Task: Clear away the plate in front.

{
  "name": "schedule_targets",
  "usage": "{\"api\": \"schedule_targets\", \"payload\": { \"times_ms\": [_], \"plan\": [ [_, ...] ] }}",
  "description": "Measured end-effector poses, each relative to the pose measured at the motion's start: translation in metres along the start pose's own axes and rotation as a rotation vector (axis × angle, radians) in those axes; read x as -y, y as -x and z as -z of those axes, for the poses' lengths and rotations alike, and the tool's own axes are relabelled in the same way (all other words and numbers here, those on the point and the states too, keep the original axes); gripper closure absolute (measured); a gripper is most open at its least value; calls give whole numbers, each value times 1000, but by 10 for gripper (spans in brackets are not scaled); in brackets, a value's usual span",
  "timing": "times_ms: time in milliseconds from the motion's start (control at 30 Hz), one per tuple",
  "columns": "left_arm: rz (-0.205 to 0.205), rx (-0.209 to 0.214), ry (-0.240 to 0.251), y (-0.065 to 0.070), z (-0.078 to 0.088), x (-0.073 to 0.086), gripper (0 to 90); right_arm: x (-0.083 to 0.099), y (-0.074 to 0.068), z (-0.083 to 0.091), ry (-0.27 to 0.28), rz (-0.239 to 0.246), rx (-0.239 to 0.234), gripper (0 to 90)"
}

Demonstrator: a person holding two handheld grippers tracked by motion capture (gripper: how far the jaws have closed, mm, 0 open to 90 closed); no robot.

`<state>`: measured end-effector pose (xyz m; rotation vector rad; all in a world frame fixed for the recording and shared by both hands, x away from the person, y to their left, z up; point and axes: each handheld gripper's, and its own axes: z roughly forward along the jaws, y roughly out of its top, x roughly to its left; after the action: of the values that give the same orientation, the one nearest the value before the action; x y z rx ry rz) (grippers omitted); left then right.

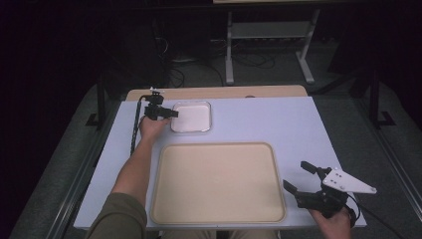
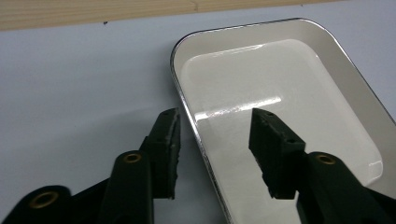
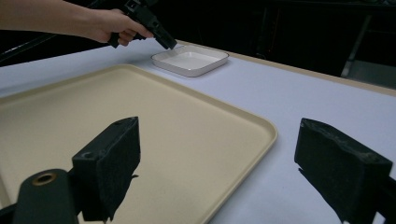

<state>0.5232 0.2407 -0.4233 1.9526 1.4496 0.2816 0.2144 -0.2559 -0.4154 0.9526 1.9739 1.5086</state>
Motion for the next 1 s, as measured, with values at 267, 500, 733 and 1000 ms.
{"api": "schedule_targets", "payload": {
  "times_ms": [267, 500, 733, 1000],
  "plan": [
    [55, 0, -23, -3, -7, 5, 681, 0, 0, 0, 1, 1, 1, 136],
    [96, 6, -27, -8, -11, 13, 775, 0, 1, 0, 3, 2, 1, 135],
    [123, -9, -10, -5, -11, 16, 826, -1, 0, -2, 1, 9, 0, 136],
    [295, 20, 3, -11, -11, 18, 868, -2, -1, -2, 1, 14, -3, 136]
  ]
}}
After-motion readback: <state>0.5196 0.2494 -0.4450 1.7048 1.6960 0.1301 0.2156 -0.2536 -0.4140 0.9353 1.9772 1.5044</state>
